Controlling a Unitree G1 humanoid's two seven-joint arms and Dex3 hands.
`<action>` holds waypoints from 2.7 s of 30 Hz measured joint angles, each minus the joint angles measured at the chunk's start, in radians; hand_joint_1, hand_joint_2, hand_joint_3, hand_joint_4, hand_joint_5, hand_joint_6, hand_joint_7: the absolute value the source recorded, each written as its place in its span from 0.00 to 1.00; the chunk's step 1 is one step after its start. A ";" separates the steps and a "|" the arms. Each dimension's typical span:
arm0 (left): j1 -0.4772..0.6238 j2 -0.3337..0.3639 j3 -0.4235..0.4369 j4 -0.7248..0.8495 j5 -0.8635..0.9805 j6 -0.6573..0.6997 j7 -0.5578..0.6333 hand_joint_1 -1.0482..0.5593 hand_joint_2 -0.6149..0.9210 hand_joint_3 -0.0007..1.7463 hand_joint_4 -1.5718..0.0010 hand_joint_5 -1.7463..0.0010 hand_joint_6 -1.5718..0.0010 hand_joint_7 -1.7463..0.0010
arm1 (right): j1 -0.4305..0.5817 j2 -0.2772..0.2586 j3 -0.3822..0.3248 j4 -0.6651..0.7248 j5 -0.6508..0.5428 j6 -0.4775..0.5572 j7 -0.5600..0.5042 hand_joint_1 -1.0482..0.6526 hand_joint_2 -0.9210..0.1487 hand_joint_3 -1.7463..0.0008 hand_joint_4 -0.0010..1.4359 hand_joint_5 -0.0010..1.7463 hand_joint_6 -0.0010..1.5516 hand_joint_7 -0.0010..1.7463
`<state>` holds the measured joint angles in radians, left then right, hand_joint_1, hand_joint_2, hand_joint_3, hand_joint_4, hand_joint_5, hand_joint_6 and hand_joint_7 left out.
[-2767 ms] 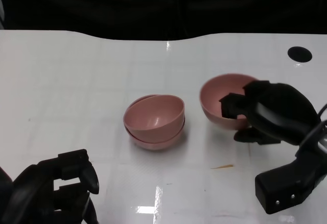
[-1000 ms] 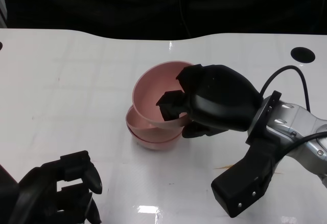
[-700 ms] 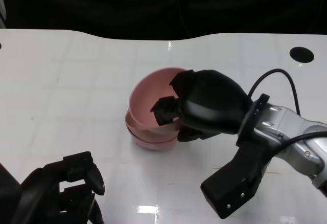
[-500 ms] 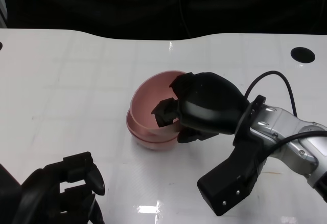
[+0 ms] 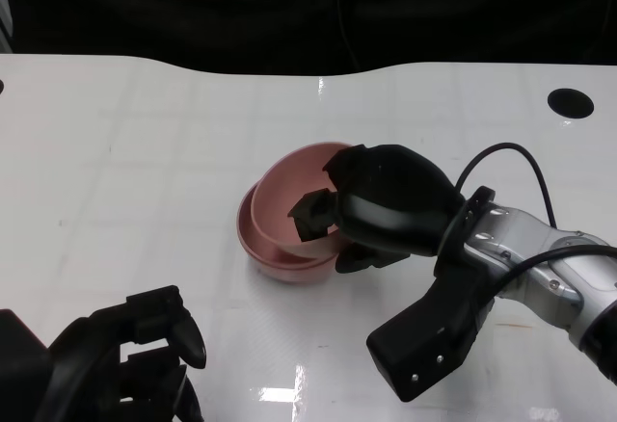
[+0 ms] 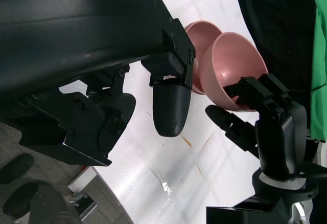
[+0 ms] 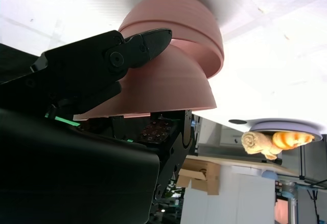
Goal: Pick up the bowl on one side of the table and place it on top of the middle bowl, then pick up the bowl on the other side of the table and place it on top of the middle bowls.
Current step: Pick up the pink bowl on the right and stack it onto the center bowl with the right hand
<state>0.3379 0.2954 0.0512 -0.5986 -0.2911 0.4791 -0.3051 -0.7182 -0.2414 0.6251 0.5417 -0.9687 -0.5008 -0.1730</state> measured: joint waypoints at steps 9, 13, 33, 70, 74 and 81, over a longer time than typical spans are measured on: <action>0.000 -0.001 -0.002 -0.004 -0.001 0.002 0.000 0.84 0.90 0.67 0.52 0.00 0.61 0.00 | -0.016 0.008 0.009 0.023 0.000 0.004 -0.006 0.46 0.00 0.96 0.58 1.00 0.53 0.59; 0.001 -0.001 -0.002 -0.005 0.000 0.005 0.000 0.83 0.88 0.67 0.52 0.00 0.61 0.00 | -0.021 0.013 0.015 0.042 0.000 0.005 -0.018 0.46 0.00 0.96 0.59 1.00 0.53 0.55; 0.004 -0.009 -0.006 -0.012 0.017 0.020 0.008 0.83 0.88 0.67 0.52 0.00 0.61 0.00 | -0.098 0.080 0.077 0.219 -0.021 0.012 -0.107 0.45 0.00 0.92 0.62 1.00 0.47 0.71; 0.004 -0.026 -0.024 -0.032 0.019 0.034 0.009 0.83 0.88 0.68 0.52 0.00 0.61 0.00 | -0.137 0.138 0.129 0.319 -0.019 0.017 -0.126 0.46 0.00 0.95 0.58 1.00 0.51 0.60; 0.005 -0.026 -0.028 -0.037 0.021 0.036 0.009 0.83 0.87 0.68 0.53 0.00 0.61 0.00 | -0.145 0.147 0.131 0.338 -0.019 0.018 -0.126 0.47 0.00 0.96 0.57 1.00 0.53 0.52; 0.006 -0.028 -0.029 -0.038 0.021 0.036 0.009 0.83 0.87 0.68 0.53 0.00 0.61 0.00 | -0.150 0.162 0.116 0.347 0.023 0.041 -0.059 0.27 0.00 0.89 0.38 0.25 0.50 0.04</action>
<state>0.3439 0.2676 0.0222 -0.6367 -0.2703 0.5153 -0.2960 -0.8682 -0.0796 0.7413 0.8885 -0.9454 -0.4594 -0.2325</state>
